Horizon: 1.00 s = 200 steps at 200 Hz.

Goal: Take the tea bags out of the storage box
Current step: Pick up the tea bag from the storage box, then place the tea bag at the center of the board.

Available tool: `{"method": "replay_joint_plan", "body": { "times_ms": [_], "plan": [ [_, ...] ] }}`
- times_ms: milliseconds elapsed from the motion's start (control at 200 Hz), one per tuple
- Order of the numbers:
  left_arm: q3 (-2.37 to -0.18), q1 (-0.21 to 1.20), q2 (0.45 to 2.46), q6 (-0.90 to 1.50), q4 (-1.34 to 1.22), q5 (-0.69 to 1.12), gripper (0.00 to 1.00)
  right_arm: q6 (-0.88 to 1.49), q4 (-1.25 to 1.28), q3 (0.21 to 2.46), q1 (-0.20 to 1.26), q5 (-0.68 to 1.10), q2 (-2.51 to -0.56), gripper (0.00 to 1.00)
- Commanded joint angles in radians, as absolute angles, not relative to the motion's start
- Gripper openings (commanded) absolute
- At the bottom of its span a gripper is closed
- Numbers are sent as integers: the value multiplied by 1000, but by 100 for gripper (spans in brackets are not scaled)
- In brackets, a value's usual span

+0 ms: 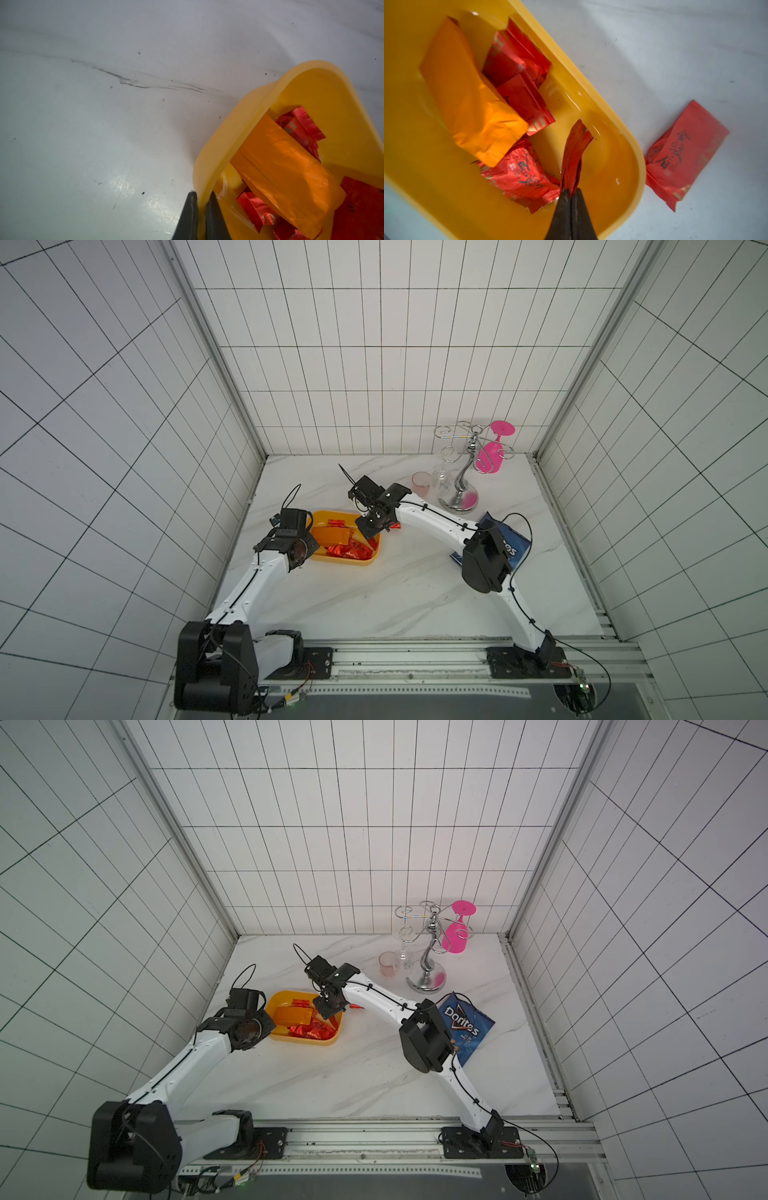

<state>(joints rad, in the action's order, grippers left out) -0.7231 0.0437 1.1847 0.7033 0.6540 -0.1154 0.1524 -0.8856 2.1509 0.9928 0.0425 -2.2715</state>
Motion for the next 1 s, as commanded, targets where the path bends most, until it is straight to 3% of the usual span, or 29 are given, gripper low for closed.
{"method": "replay_joint_plan", "body": {
  "times_ms": [0, 165, 365, 825, 995],
  "plan": [
    [-719, 40, 1171, 703, 638, -149, 0, 145, -834, 2052, 953, 48, -2032, 0],
    [-719, 38, 1166, 704, 637, -154, 0, 233, -658, 1729, 809, 159, -1843, 0],
    [-718, 38, 1159, 705, 639, -158, 0, 280, -540, 1523, 683, 180, -1803, 0],
    [-714, 38, 1139, 706, 650, -164, 0, 328, -494, 1580, 626, 177, -2037, 0],
    [-716, 38, 1142, 707, 650, -164, 0, 328, -495, 1589, 625, 159, -2045, 11]
  ]
}}
